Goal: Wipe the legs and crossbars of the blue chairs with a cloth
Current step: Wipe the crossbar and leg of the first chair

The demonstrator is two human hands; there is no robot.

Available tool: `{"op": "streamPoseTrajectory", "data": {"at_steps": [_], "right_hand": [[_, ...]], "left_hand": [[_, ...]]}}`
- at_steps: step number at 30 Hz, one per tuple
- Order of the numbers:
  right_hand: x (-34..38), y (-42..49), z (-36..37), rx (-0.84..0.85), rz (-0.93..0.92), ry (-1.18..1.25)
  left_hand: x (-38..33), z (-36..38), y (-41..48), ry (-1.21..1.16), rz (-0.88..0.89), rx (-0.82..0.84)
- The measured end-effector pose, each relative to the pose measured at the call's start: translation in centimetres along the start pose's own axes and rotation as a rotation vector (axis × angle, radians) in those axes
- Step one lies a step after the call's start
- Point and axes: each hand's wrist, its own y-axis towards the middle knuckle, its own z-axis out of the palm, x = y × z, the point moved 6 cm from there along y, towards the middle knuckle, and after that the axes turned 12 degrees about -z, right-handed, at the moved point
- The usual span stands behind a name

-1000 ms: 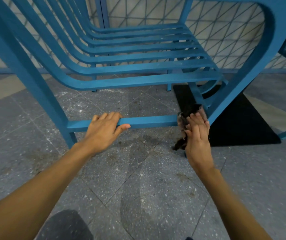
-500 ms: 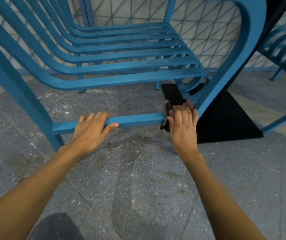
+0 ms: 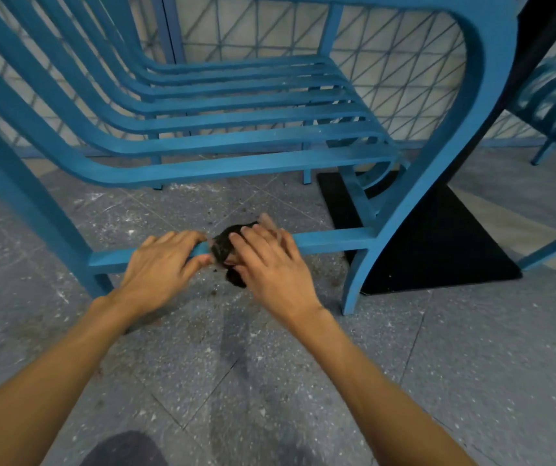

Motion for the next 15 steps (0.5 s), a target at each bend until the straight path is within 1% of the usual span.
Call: {"op": "streamPoseTrajectory", "data": {"at_steps": [2,4,6,8,11,12,13,15], "right_hand": [[-2.8,-1.3,-1.1,0.07,0.087,-0.023],[-6.2,-2.7,-2.2,0.131,0.197,-0.101],[-8.6,-3.2,-3.2,0.159,0.248,-0.182],[-9.5,-2.7,-3.4,0.184,0.285,-0.211],[-8.0,-0.2,-2.6,0.222,0.417,-0.187],[-6.8,0.8,-2.0,0.249,0.423,-0.17],[-5.5,1.8,-1.2,0.252,0.39,-0.153],[-2.7,3.1,-0.3,0.168,0.254,-0.127]], "left_hand": [[0.5,-0.1,0.2,-0.022,0.011,0.003],[1.0,-0.2,0.5,-0.026,0.014,0.004],[1.5,-0.2,0.8,-0.026,0.016,0.003],[1.6,-0.3,1.1,-0.025,0.02,0.001],[1.9,-0.2,1.1,-0.026,-0.005,0.013],[2.0,-0.2,1.1,-0.024,-0.011,0.018],[2.0,-0.2,1.1,-0.022,-0.014,0.022],[2.0,-0.2,1.0,-0.018,-0.023,0.022]]}}
